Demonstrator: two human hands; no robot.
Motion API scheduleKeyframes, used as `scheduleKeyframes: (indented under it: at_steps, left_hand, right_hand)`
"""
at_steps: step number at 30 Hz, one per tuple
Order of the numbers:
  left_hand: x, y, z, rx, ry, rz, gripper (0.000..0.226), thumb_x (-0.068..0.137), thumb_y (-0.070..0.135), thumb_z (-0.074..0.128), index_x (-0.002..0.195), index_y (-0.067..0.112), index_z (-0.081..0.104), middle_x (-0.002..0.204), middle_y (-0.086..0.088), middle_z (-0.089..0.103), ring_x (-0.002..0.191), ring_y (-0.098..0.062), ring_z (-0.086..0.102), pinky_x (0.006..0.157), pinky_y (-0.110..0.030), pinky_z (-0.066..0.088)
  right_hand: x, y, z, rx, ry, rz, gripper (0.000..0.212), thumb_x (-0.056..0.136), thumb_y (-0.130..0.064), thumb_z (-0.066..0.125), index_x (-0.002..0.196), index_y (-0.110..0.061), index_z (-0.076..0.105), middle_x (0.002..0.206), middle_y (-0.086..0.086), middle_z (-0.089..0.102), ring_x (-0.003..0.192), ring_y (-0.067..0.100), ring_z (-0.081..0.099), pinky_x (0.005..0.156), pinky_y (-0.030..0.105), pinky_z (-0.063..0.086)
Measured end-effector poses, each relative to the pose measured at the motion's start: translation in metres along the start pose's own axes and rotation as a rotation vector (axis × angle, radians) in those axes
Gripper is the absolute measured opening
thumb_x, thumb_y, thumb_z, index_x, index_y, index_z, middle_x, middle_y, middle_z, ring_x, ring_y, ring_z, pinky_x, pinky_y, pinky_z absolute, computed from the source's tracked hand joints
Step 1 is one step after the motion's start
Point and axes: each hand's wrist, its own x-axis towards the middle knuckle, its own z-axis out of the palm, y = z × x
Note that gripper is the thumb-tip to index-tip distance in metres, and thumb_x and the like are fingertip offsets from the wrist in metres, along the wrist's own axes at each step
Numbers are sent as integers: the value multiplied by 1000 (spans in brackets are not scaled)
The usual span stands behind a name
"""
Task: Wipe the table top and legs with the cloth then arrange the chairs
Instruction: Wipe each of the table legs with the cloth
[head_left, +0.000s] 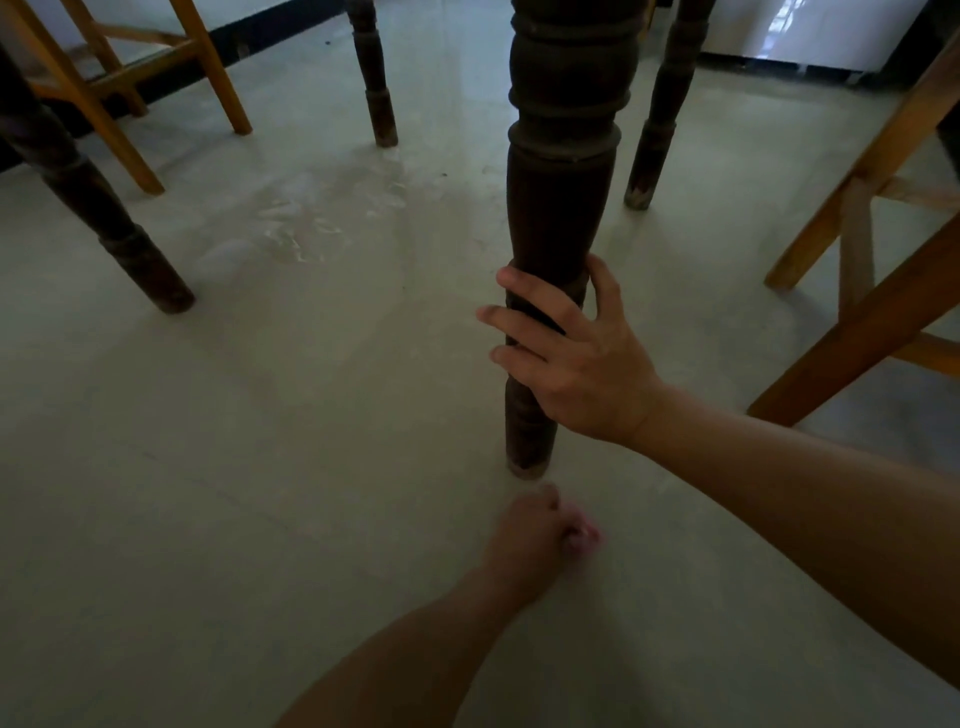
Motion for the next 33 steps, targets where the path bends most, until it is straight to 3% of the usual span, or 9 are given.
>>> scheduleKeyframes:
  at_steps: [3, 5, 9, 13, 17, 21, 26, 29, 33]
  left_hand:
    - [17, -14, -47, 56, 519, -201, 18, 81, 20, 66, 68, 26, 56, 87, -6, 63, 77, -23, 60, 65, -20, 43]
    - [23, -3, -73, 150, 681, -183, 13, 83, 9, 66, 80, 22, 68, 85, -3, 57, 73, -16, 55, 63, -18, 37]
    - [8, 27, -65, 280, 482, 67, 11, 89, 11, 60, 79, 9, 64, 77, 0, 44, 61, -11, 42, 56, -22, 31]
    - [-25, 21, -76, 527, 35, 86, 20, 89, 7, 52, 100, 9, 68, 100, -9, 53, 90, -29, 56, 74, -32, 41]
    - [-62, 40, -100, 462, 194, -34, 9, 83, 1, 53, 86, 7, 57, 85, -5, 42, 84, -36, 55, 63, -36, 37]
    - [-117, 63, -136, 256, 340, -159, 18, 76, 5, 60, 93, 8, 64, 89, -13, 62, 83, -34, 61, 68, -42, 49]
    - [-196, 116, -188, -203, 449, -401, 13, 80, 28, 71, 83, 16, 73, 58, -7, 68, 55, -21, 68, 50, -37, 56]
    - [-242, 159, -229, -236, 479, -450, 11, 79, 22, 69, 77, 13, 75, 58, -7, 68, 54, -14, 68, 52, -30, 56]
    - [-300, 215, -293, -380, 525, -574, 11, 64, 12, 62, 71, 7, 69, 65, -13, 68, 59, -24, 69, 52, -44, 56]
  right_hand:
    - [-1, 0, -3, 8, -30, 3, 22, 97, -18, 49, 93, -17, 71, 129, 3, 63, 139, 31, 38, 106, 68, 27]
    - [-1, -1, -5, 14, -71, 6, 22, 97, -17, 48, 99, -16, 70, 130, 3, 62, 141, 31, 35, 107, 69, 26]
    - [-1, 0, -12, 18, -98, 27, 28, 96, -16, 48, 119, -16, 64, 127, 4, 63, 139, 30, 36, 107, 68, 27]
    - [1, -7, -25, 51, -161, 93, 32, 91, -12, 55, 123, -13, 62, 124, 7, 65, 138, 30, 38, 107, 68, 27]
    - [12, -15, -46, 87, -343, 185, 35, 91, -15, 47, 123, -12, 62, 123, 10, 65, 138, 30, 39, 111, 67, 21]
    - [31, -17, -80, 133, -567, 187, 40, 81, -16, 62, 120, -9, 64, 122, 13, 64, 139, 33, 38, 112, 64, 21]
    - [88, -40, -149, 404, -932, 398, 45, 89, -18, 63, 134, -13, 55, 139, 12, 53, 132, 33, 46, 112, 57, 28]
    - [131, -56, -195, 614, -930, 356, 45, 86, -14, 69, 130, -10, 59, 130, 14, 58, 113, 35, 60, 94, 48, 47]
    - [209, -64, -255, 756, -897, 302, 38, 93, -30, 54, 126, -14, 59, 125, 8, 59, 91, 30, 67, 71, 34, 53]
